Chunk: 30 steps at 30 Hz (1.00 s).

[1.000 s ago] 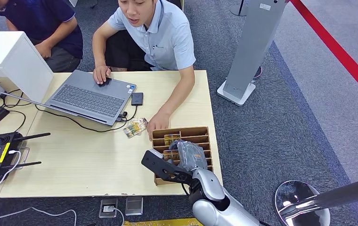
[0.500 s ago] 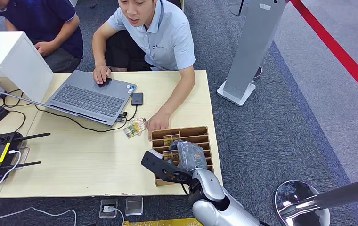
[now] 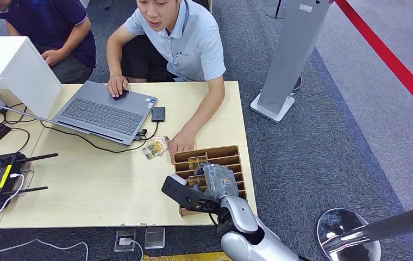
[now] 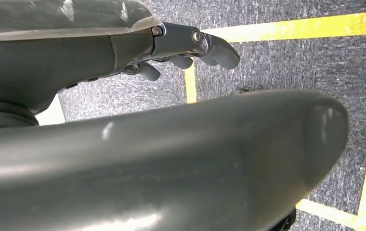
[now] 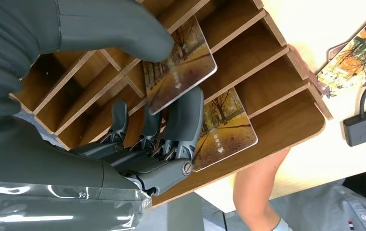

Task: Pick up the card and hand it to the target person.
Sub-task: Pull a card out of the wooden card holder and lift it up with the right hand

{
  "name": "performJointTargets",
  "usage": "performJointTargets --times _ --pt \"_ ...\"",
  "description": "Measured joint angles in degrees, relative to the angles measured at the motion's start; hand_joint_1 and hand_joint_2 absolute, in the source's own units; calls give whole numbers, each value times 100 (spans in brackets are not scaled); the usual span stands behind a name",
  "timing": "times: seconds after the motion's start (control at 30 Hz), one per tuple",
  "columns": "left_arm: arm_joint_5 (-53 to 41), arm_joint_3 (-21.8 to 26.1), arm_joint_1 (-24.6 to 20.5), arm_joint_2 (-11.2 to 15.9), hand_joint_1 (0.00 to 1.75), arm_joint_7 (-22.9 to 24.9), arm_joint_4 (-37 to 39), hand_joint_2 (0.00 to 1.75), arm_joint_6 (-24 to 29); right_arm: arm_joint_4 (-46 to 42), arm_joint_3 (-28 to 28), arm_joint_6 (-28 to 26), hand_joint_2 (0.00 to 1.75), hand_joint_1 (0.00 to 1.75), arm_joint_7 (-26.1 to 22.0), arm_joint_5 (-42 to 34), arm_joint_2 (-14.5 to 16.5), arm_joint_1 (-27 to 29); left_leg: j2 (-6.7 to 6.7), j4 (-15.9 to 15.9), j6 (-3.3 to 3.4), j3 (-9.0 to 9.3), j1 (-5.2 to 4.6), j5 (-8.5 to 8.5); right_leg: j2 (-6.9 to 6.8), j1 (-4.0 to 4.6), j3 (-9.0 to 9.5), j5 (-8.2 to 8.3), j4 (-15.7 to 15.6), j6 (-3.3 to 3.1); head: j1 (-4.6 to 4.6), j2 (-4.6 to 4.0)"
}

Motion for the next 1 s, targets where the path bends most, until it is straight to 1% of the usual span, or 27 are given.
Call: performJointTargets --times 0.1,0.4,0.53,0.7,0.73,0.83,0.87,1.0 --pt "4 1 0 0 0 6 0 0 7 13 6 16 175 94 -8 0 2 -1 0 0 0 1 0 0 0 0 1 0 0 0 0 0" --pt "5 1 0 0 0 12 0 0 10 21 13 32 175 110 -12 -1 3 -4 0 0 0 1 0 0 0 0 2 0 0 0 1 0" --pt "5 1 0 0 0 11 0 0 15 27 13 33 175 132 -16 -2 3 -6 -1 0 0 1 0 0 0 0 2 0 0 0 0 0" --pt "5 1 0 0 0 11 0 0 16 39 11 30 175 136 -18 -7 1 -11 0 0 0 0 0 0 0 0 1 0 0 0 1 0" --pt "5 0 0 0 0 11 0 0 16 43 11 28 175 142 -18 -9 1 -11 0 0 0 0 0 0 0 0 1 0 -1 0 1 0" --pt "9 1 0 0 0 12 0 0 16 56 12 21 175 170 -20 -20 2 -7 0 0 0 1 0 0 0 0 1 0 -1 0 1 0" --pt "15 1 0 0 0 12 0 0 16 61 13 20 175 175 -21 -23 2 -6 0 0 0 1 0 0 0 0 1 0 -1 0 -1 0" --pt "118 2 1 0 0 -6 0 0 -12 80 13 2 175 175 -44 -25 1 -4 0 0 0 2 0 0 0 0 2 0 0 0 -2 0"
